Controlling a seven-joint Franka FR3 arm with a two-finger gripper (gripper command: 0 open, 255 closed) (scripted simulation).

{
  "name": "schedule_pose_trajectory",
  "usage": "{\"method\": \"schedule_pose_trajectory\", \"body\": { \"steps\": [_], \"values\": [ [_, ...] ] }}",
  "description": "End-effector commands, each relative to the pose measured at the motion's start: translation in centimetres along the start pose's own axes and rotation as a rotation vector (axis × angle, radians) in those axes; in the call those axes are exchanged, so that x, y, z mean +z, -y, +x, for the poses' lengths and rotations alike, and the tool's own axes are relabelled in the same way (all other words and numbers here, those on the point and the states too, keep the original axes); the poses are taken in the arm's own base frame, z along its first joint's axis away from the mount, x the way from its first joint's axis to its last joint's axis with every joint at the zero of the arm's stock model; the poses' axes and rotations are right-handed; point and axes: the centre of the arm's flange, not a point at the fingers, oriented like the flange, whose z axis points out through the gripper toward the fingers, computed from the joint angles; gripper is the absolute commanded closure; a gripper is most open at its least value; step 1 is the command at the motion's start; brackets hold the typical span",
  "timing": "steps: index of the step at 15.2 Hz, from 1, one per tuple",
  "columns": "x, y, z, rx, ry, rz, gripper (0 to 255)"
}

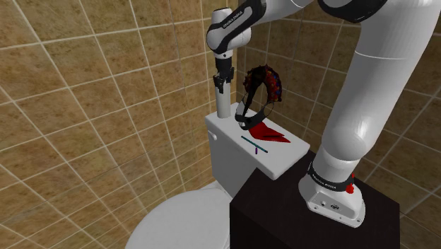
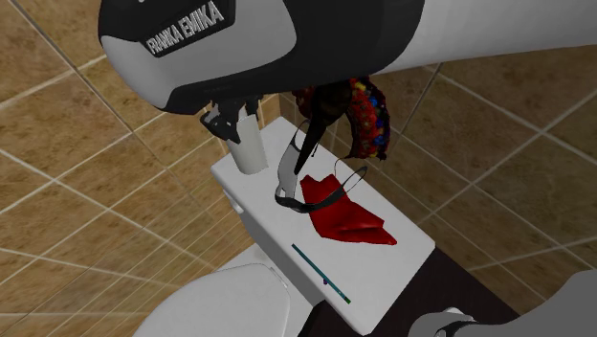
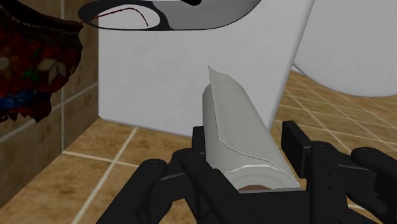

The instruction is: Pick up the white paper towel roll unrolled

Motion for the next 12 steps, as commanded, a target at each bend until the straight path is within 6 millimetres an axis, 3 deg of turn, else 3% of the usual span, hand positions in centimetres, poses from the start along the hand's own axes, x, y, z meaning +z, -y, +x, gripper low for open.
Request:
{"method": "schedule_pose_trajectory", "body": {
  "steps": [1,12],
  "values": [
    [0.1,0.0,0.1,0.000,0.002,0.000,255],
    [-5.7,-0.2,0.0,0.000,0.002,0.000,255]
  ]
}}
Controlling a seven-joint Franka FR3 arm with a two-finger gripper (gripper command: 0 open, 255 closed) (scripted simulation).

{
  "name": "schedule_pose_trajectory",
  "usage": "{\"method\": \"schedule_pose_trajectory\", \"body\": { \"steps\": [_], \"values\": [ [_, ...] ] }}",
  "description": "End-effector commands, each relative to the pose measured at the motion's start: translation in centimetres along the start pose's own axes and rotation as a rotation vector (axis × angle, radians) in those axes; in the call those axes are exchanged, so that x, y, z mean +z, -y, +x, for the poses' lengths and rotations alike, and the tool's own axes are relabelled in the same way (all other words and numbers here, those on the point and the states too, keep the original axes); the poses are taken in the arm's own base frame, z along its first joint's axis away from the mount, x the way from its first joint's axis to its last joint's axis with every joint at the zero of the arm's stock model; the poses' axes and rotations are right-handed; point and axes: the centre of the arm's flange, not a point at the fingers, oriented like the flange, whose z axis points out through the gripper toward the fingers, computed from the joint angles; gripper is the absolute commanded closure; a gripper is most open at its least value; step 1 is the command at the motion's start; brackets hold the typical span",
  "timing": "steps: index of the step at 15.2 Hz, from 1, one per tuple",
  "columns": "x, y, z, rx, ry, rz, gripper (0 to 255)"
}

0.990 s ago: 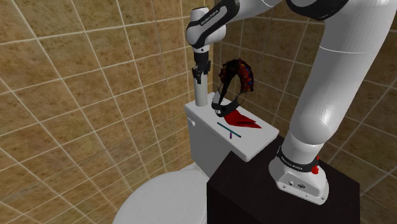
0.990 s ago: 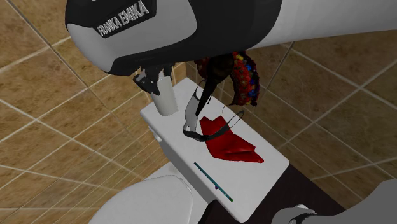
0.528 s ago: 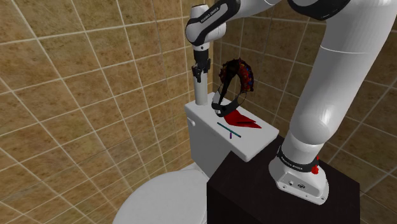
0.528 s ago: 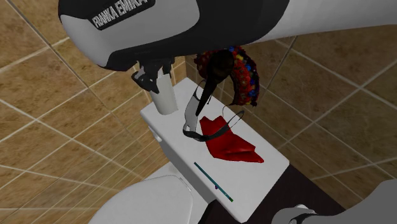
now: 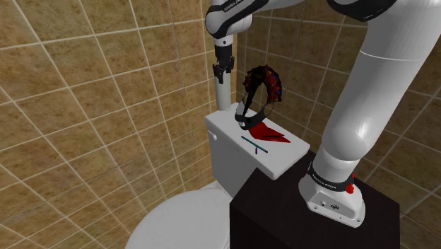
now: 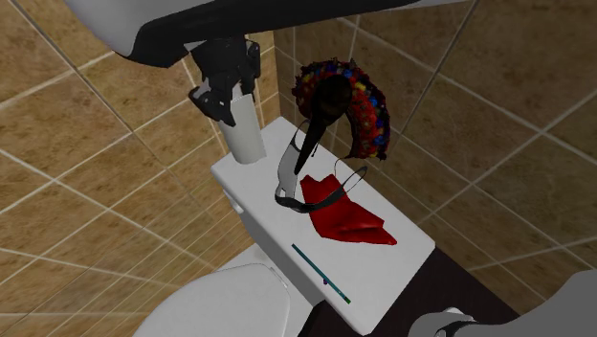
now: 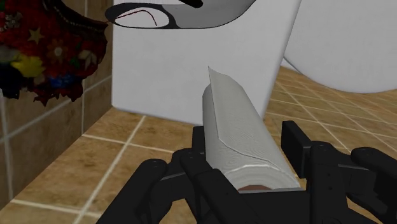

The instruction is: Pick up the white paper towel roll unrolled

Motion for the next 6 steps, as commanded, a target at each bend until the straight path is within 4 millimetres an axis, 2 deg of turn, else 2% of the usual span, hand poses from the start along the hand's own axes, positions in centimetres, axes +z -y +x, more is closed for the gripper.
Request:
{"method": "schedule_pose_trajectory", "body": {
  "steps": [1,4,6],
  "values": [
    [-1.1,0.0,0.1,0.000,0.000,0.000,255],
    [-2.6,0.0,0.0,0.000,0.000,0.000,255],
    [-2.7,0.0,0.0,0.000,0.000,0.000,255]
  ]
}}
